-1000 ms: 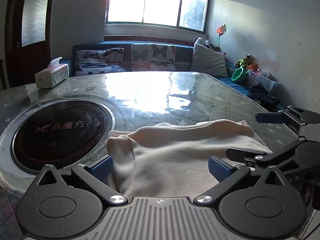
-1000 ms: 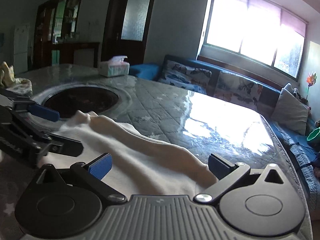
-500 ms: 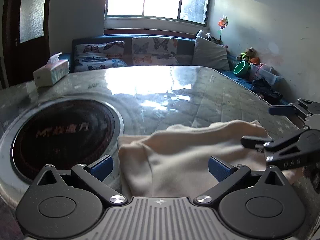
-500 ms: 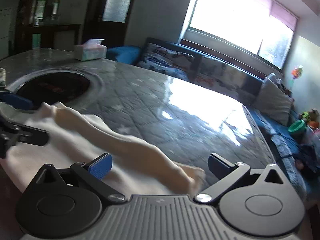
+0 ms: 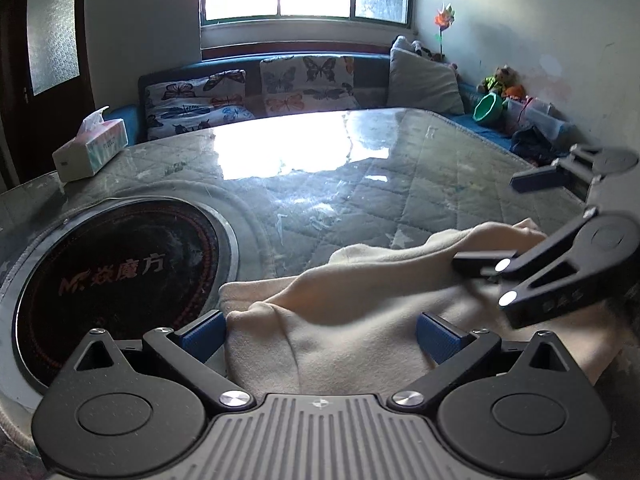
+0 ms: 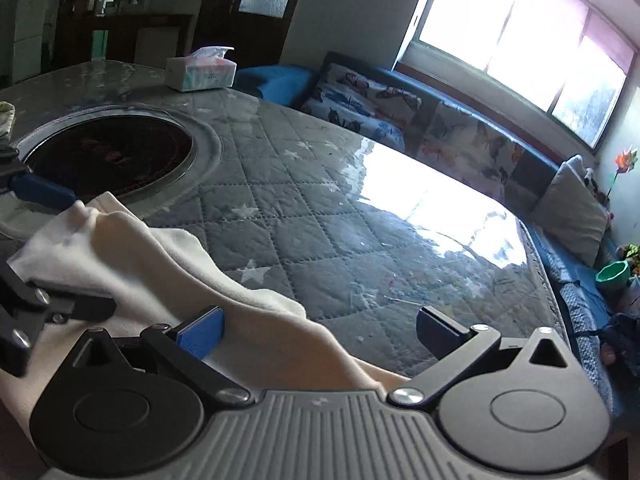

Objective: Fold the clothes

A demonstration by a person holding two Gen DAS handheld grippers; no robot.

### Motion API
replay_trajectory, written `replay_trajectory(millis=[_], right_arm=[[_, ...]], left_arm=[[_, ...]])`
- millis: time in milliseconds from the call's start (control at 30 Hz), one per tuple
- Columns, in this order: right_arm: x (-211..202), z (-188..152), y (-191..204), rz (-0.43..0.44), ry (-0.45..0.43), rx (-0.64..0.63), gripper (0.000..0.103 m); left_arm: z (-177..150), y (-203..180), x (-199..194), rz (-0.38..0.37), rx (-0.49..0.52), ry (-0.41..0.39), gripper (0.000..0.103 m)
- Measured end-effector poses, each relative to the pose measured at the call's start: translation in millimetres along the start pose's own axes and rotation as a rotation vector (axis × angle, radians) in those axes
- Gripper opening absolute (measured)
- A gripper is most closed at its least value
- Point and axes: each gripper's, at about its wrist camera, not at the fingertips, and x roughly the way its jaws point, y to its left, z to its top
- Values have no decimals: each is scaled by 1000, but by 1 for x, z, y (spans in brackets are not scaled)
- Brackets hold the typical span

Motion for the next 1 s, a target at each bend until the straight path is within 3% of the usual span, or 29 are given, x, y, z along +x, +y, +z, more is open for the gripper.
replay_trajectory(millis=[100,267,467,700,1000], right_arm=[[-3,9,1,56,0,-38,103],[17,22,12,61,13,-109,103],[29,31,6,101,23,-75,103],[24,45,16,228,4,-90,103],[49,54,28,263,50,-92,103]], left_arm=[[1,0,1,4,7,5,103],[1,1,2,11,-1,13,103],[3,6,-1,8,-19,8,103],[4,21,-8,34,-58,-9,103],[-6,29,-7,42,-75,16,103]])
